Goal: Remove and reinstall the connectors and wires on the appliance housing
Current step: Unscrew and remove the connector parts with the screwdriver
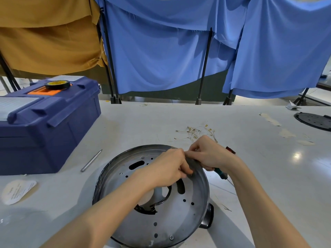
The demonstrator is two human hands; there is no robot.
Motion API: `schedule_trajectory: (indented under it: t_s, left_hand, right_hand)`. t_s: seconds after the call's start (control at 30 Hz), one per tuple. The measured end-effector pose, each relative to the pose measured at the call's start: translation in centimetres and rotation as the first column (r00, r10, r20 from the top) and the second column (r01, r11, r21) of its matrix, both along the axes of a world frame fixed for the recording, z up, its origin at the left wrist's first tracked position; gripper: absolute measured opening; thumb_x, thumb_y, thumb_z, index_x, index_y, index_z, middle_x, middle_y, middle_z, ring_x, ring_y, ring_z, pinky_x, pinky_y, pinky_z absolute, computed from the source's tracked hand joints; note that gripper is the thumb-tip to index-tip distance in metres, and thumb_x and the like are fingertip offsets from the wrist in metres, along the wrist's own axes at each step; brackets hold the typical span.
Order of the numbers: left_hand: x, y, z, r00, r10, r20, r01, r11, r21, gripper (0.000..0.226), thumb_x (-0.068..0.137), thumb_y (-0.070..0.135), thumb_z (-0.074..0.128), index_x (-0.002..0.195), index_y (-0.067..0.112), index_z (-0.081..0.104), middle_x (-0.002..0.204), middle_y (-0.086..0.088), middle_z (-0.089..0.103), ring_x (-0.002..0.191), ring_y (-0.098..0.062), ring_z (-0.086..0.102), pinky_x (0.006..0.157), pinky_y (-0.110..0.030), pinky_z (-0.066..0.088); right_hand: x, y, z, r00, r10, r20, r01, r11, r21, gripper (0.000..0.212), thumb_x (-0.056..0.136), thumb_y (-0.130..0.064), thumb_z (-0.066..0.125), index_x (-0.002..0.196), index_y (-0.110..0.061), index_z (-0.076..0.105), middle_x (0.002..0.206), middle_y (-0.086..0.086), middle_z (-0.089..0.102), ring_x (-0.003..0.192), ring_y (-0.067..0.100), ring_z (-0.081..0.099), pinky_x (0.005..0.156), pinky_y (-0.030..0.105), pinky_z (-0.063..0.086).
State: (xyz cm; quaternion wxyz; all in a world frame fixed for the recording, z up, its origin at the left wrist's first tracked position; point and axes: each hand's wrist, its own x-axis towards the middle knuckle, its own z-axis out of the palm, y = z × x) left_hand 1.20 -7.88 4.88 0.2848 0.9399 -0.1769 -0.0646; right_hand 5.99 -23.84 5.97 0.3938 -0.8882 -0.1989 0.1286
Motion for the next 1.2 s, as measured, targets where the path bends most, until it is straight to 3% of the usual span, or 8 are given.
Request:
schedule_trajectory:
  t_s: [0.13, 0.2, 0.3, 0.43, 0.6, 0.77, 1.07, 1.2]
  left_hand:
    - [-0.6, 0.1, 0.2, 0.998, -0.054, -0.025, 0.056, 0.996, 0.07, 0.019, 0.089, 0.013, 0.066, 0.104, 0.019, 0.074, 0.097, 0.002, 0.06, 0.104, -0.017, 0.054, 0.093, -0.033, 0.041]
    - [-1.1, 0.0, 0.9, 0.995, -0.087, -0.052, 0.09, 0.993, 0.07, 0.018, 0.094, 0.028, 0.06, 0.086, 0.019, 0.074, 0.091, -0.005, 0.06, 0.096, -0.019, 0.051, 0.09, -0.036, 0.038]
    - [-1.7, -0.3, 1.6, 0.99, -0.115, -0.087, 0.121, 0.99, 0.07, 0.055, 0.092, 0.054, 0.049, 0.055, 0.013, 0.045, 0.068, -0.01, 0.047, 0.068, -0.014, 0.039, 0.085, -0.048, 0.04]
    - [-2.3, -1.0, 1.8, 0.992, -0.071, -0.105, 0.099, 0.951, 0.294, 0.065, 0.072, 0.075, 0.058, 0.062, 0.014, 0.038, 0.078, 0.005, 0.03, 0.088, -0.02, 0.031, 0.085, -0.042, 0.036]
    - [-2.7, -1.2, 1.4, 0.998, 0.0, 0.055, -0.019, 0.941, 0.339, 0.043, 0.076, 0.049, 0.071, 0.083, 0.011, 0.054, 0.089, 0.0, 0.032, 0.093, -0.022, 0.031, 0.077, -0.033, 0.027]
    - [-3.5, -1.7, 0.5, 0.98, 0.065, 0.187, -0.119, 0.947, 0.297, 0.02, 0.08, 0.024, 0.067, 0.086, 0.011, 0.053, 0.081, -0.001, 0.037, 0.085, -0.025, 0.038, 0.069, -0.033, 0.031]
    - [-3.4, -2.4, -0.8, 0.974, 0.148, 0.173, -0.19, 0.948, 0.257, 0.036, 0.084, 0.003, 0.051, 0.065, 0.016, 0.023, 0.067, -0.002, 0.029, 0.078, -0.04, 0.041, 0.058, -0.033, 0.024]
    - [-3.0, -2.4, -1.6, 0.957, 0.188, 0.22, -0.237, 0.945, 0.224, 0.011, 0.08, 0.011, 0.058, 0.082, 0.009, 0.047, 0.072, -0.005, 0.042, 0.082, -0.037, 0.05, 0.06, -0.035, 0.033]
  right_hand:
    - [0.0, 0.1, 0.0, 1.0, -0.019, -0.002, 0.019, 0.999, 0.028, 0.044, 0.095, -0.014, 0.057, 0.052, -0.004, 0.055, 0.039, 0.008, 0.041, 0.036, 0.021, 0.033, 0.038, 0.024, 0.03]
    - [-0.1, 0.1, -0.1, 0.999, -0.035, -0.005, 0.035, 0.999, 0.038, 0.047, 0.094, -0.012, 0.057, 0.048, -0.006, 0.051, 0.038, 0.007, 0.04, 0.036, 0.02, 0.033, 0.038, 0.023, 0.03]
    - [-0.1, 0.2, -0.1, 0.996, -0.084, -0.002, 0.085, 0.996, 0.035, 0.047, 0.092, -0.006, 0.054, 0.046, -0.003, 0.048, 0.035, 0.005, 0.04, 0.034, 0.019, 0.033, 0.038, 0.024, 0.031]
    - [-0.2, 0.5, -0.1, 0.985, -0.173, 0.009, 0.172, 0.984, 0.043, 0.037, 0.083, 0.004, 0.049, 0.048, 0.013, 0.049, 0.036, 0.012, 0.043, 0.032, 0.02, 0.032, 0.042, 0.027, 0.033]
    - [-0.2, 0.5, 0.1, 0.955, -0.279, -0.106, 0.289, 0.951, 0.105, 0.031, 0.084, 0.005, 0.048, 0.054, 0.006, 0.055, 0.043, 0.018, 0.056, 0.029, 0.017, 0.033, 0.038, 0.02, 0.03]
    - [0.1, -0.6, -0.3, 0.912, -0.332, -0.241, 0.366, 0.924, 0.11, 0.05, 0.101, -0.037, 0.046, 0.084, 0.007, 0.062, 0.058, 0.019, 0.068, 0.031, 0.014, 0.032, 0.037, 0.018, 0.031]
    - [0.9, -4.5, -1.1, 0.819, -0.501, -0.279, 0.543, 0.834, 0.096, 0.02, 0.089, -0.003, 0.059, 0.086, 0.016, 0.063, 0.056, 0.021, 0.066, 0.031, 0.014, 0.028, 0.037, 0.018, 0.026]
    - [1.5, -8.0, -1.0, 0.773, -0.609, -0.175, 0.624, 0.78, 0.046, 0.006, 0.084, 0.007, 0.061, 0.084, 0.012, 0.064, 0.064, 0.021, 0.066, 0.037, 0.016, 0.031, 0.039, 0.02, 0.027]
